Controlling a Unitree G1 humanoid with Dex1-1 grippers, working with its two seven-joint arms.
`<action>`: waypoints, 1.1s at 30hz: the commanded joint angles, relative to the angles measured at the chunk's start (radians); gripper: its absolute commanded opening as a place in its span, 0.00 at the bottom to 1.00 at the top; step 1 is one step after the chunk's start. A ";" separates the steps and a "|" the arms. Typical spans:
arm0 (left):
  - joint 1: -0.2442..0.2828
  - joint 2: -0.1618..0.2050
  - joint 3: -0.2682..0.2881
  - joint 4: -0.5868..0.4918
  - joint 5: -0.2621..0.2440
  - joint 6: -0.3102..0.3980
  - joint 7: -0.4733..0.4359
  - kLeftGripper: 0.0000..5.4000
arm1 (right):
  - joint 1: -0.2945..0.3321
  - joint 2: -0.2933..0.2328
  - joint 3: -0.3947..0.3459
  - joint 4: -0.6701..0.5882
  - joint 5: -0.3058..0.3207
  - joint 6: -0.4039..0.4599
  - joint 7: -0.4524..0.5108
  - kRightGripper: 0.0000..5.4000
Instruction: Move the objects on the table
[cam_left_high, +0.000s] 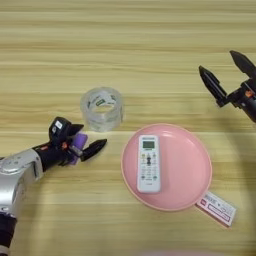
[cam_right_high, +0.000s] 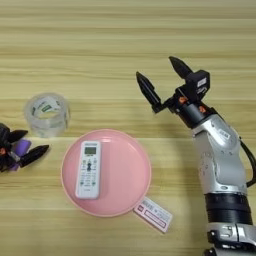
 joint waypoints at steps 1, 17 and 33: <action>0.018 -0.004 0.008 -0.016 -0.005 0.012 0.008 1.00 | -0.003 -0.012 -0.004 -0.011 0.003 0.006 0.006 1.00; 0.188 -0.002 0.049 -0.227 -0.052 0.107 0.074 1.00 | -0.025 -0.021 -0.010 -0.022 0.009 0.011 0.002 1.00; 0.289 -0.026 -0.003 -0.372 -0.085 0.182 0.085 1.00 | -0.044 -0.024 -0.011 -0.010 0.008 0.003 0.005 1.00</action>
